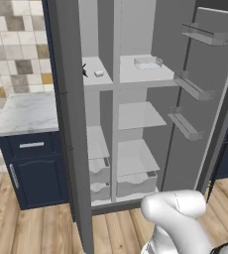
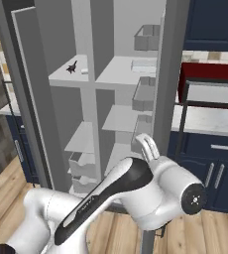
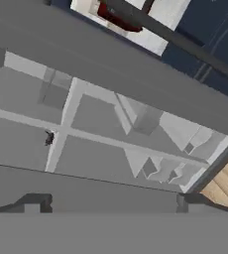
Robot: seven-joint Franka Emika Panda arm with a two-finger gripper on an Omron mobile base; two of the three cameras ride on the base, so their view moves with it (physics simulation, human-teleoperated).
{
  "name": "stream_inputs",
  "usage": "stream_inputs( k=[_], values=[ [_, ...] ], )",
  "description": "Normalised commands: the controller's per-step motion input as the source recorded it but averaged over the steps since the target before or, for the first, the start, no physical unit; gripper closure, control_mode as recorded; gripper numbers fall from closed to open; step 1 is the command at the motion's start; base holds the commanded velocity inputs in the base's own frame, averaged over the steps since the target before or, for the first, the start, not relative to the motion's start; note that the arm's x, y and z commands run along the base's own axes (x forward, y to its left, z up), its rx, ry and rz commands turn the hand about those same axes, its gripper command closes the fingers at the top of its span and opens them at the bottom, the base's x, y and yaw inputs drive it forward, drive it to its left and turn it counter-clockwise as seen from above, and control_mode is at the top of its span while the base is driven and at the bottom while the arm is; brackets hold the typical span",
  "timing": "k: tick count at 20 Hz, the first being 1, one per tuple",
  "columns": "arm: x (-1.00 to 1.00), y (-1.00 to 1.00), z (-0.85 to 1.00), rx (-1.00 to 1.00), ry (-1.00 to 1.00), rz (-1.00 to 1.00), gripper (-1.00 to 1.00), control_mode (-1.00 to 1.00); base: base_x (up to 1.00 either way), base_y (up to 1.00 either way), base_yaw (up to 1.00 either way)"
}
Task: There's a fish in the fridge that needs to be moved to the freezer for freezing. Pick up the fish from the fridge, place it on any shelf in the freezer, and close the fridge and freezer doors when done.
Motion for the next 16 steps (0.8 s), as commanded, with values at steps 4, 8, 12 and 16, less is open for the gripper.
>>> stream_inputs(
  k=[4,8,12,16],
  values=[
    [0.60,-0.75,-0.41,0.27,-0.02,0.00,-1.00,-1.00,0.00,0.00,0.00],
    [0.45,-0.66,-0.52,0.28,-0.01,0.01,-1.00,-1.00,0.00,0.00,0.00],
    [0.74,-0.50,-0.32,0.18,-0.01,0.05,-1.00,-1.00,0.00,0.00,0.00],
    [0.82,-0.28,-0.29,0.02,0.01,0.05,-1.00,-1.00,0.00,0.00,0.00]
  ],
)
